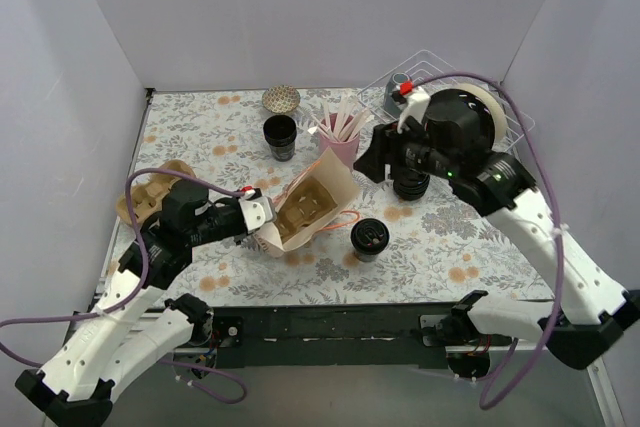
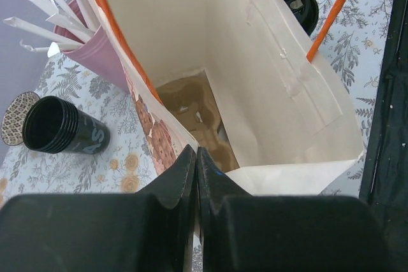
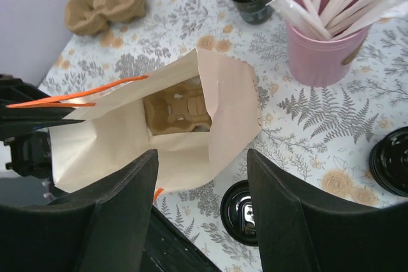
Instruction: Pack the takeout coffee
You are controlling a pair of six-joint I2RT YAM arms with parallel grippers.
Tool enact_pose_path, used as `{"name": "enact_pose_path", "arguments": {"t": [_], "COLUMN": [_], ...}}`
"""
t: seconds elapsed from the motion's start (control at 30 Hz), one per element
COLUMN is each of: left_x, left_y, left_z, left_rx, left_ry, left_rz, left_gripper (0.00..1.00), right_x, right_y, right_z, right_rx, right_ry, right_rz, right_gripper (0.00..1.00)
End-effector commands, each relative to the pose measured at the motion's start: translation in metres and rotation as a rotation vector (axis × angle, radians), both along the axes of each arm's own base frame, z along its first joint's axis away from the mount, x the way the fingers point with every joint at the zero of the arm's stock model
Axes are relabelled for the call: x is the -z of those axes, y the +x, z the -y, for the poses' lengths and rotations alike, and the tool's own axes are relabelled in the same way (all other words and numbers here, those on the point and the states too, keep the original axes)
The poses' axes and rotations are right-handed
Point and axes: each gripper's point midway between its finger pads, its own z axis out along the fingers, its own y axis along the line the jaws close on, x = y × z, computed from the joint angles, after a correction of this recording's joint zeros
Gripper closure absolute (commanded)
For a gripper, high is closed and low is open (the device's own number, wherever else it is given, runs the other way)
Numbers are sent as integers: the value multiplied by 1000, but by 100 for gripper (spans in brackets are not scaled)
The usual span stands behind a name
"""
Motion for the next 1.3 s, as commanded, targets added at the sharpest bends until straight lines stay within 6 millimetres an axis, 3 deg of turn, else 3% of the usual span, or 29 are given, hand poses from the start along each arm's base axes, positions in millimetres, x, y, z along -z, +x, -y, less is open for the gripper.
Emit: {"name": "enact_pose_path", "arguments": {"t": [0.0, 0.1, 0.37, 0.47, 0.5, 0.53, 0.57, 0.63, 0.67, 0.77, 0.87, 0.97, 1.03, 1.07, 1.13, 1.23, 1.27], "left_x": [-20, -19, -18, -19, -19, -22, -27, -37, -47, -54, -52, -50, -62, -58, -76, -83, -77], "left_y": [5, 7, 5, 7, 8, 9, 16, 25, 43, 65, 70, 69, 68, 62, 58, 50, 44], "left_z": [8, 10, 14, 11, 9, 7, 4, -3, -16, -33, -40, -53, -62, -66, -75, -94, -97], "left_rx": [35, 42, 55, 30, 13, -5, -66, -177, -347, -564, -668, -837, -980, -1012, -1096, -1255, -1286], "left_ry": [-26, -24, -42, -46, -48, -57, -88, -160, -243, -284, -246, -315, -450, -444, -583, -724, -703], "left_rz": [68, 67, 47, 51, 50, 61, 53, 24, -14, -114, -220, -352, -459, -497, -542, -612, -643], "left_gripper": [100, 100, 100, 100, 100, 96, 85, 65, 51, 42, 37, 34, 32, 33, 34, 33, 33], "right_x": [-4, 3, 50, 64, 67, 65, 64, 61, 62, 66, 60, 61, 58, 57, 54, 59, 62], "right_y": [8, 19, 41, 53, 58, 59, 61, 57, 53, 38, 29, 30, 35, 37, 39, 38, 37], "right_z": [-28, -36, -46, -47, -48, -49, -51, -56, -61, -72, -81, -80, -77, -77, -76, -75, -75], "right_rx": [-182, -201, -194, -167, -147, -147, -142, -143, -148, -108, -47, 32, 75, 86, 114, 130, 132], "right_ry": [-39, -63, -156, -197, -205, -199, -191, -156, -145, -117, -57, -33, -18, -12, 11, 12, 10], "right_rz": [70, 78, 5, -15, -27, -25, -26, -47, -57, -100, -103, -116, -107, -104, -104, -121, -128], "right_gripper": [35, 35, 41, 67, 83, 93, 99, 99, 99, 99, 99, 99, 99, 99, 99, 99, 99]}}
